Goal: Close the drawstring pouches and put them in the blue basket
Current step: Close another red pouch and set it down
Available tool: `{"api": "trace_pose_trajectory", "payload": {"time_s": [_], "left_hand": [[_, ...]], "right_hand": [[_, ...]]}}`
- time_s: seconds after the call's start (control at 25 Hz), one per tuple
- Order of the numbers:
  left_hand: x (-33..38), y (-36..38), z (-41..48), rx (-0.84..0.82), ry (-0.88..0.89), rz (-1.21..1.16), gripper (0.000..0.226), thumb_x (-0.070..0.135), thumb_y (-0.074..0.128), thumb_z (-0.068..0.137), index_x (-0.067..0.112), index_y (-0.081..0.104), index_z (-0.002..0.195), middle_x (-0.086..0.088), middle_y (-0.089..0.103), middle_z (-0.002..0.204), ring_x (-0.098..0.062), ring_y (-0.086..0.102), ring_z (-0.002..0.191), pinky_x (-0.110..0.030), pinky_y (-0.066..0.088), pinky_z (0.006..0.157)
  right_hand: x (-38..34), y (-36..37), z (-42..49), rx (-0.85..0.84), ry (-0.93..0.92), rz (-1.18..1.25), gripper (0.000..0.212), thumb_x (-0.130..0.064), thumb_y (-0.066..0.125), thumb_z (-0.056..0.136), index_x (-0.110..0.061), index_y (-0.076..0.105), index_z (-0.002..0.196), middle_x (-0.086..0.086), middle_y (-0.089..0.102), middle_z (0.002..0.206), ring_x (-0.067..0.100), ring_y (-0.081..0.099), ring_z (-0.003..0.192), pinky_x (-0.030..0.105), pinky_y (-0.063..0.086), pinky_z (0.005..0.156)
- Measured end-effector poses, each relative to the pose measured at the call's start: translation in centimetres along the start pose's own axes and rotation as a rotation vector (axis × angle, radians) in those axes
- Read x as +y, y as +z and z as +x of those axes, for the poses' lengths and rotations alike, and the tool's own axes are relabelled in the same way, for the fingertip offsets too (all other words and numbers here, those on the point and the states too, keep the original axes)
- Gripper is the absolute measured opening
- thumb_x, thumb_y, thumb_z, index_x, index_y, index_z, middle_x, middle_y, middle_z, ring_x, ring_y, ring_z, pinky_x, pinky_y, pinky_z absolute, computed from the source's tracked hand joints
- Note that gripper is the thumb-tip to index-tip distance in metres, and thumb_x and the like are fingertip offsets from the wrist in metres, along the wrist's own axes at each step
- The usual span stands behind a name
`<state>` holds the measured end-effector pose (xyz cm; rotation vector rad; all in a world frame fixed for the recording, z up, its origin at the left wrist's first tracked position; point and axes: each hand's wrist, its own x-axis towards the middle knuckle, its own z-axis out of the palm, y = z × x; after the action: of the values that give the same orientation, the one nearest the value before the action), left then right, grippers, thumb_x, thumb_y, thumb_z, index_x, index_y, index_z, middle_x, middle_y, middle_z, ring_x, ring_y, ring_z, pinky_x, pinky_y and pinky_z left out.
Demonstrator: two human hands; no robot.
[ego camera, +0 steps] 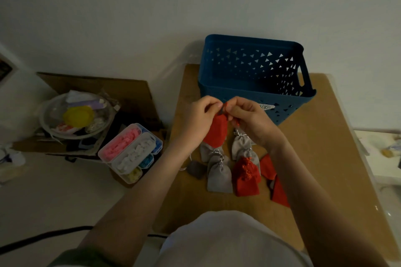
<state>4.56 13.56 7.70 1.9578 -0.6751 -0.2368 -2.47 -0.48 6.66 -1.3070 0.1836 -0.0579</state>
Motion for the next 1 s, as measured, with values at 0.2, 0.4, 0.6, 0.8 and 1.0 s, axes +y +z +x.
{"api": "trace_pose_trajectory", "payload": {"time_s": [0.2,0.4,0.6,0.8,1.0], "left_hand": [[0.5,0.7,-1.1,-0.004,0.002,0.146,0.026,0.021,0.045,0.1,0.007,0.066,0.105,-0.003,0.064,0.093,-0.004,0.049,0.077,-0.003,0.035,0.063],[0.7,0.6,-1.0,-0.01,0.001,0.137,0.029,0.031,0.047,0.099,0.01,0.067,0.103,0.0,0.062,0.088,-0.001,0.049,0.069,-0.005,0.035,0.062],[0.9,0.5,-0.7,0.023,-0.05,0.039,0.027,0.028,0.052,0.097,0.006,0.067,0.094,-0.005,0.064,0.08,-0.003,0.052,0.066,-0.013,0.036,0.059],[1.2,0.2,-0.3,-0.01,-0.121,0.045,0.027,0.027,0.049,0.098,0.008,0.068,0.098,-0.007,0.066,0.085,-0.014,0.059,0.077,-0.021,0.04,0.063],[0.9,-0.3,0.2,-0.026,-0.22,-0.041,0.028,0.026,0.043,0.1,0.014,0.068,0.097,0.001,0.063,0.081,-0.004,0.055,0.071,-0.021,0.038,0.06]], "right_hand": [[1.0,0.7,0.2,0.155,-0.06,-0.047,0.009,-0.021,0.066,0.086,-0.017,0.063,0.078,0.01,0.049,0.07,0.017,0.044,0.061,0.024,0.035,0.055],[1.4,1.3,0.0,0.144,-0.132,0.041,0.01,-0.027,0.061,0.087,-0.019,0.068,0.087,0.01,0.056,0.083,0.027,0.047,0.076,0.029,0.039,0.066],[1.4,1.6,0.0,0.095,-0.181,0.057,0.018,-0.024,0.054,0.092,-0.019,0.07,0.099,0.007,0.065,0.094,0.025,0.055,0.089,0.033,0.044,0.078],[0.4,1.2,-0.1,0.016,-0.238,-0.339,0.026,-0.007,0.04,0.099,-0.012,0.057,0.117,-0.006,0.06,0.099,0.003,0.057,0.087,0.02,0.045,0.076],[-0.1,1.2,0.1,0.161,-0.324,-0.633,0.025,-0.009,0.049,0.098,-0.012,0.048,0.122,-0.006,0.052,0.072,0.002,0.049,0.065,0.017,0.041,0.064]]}}
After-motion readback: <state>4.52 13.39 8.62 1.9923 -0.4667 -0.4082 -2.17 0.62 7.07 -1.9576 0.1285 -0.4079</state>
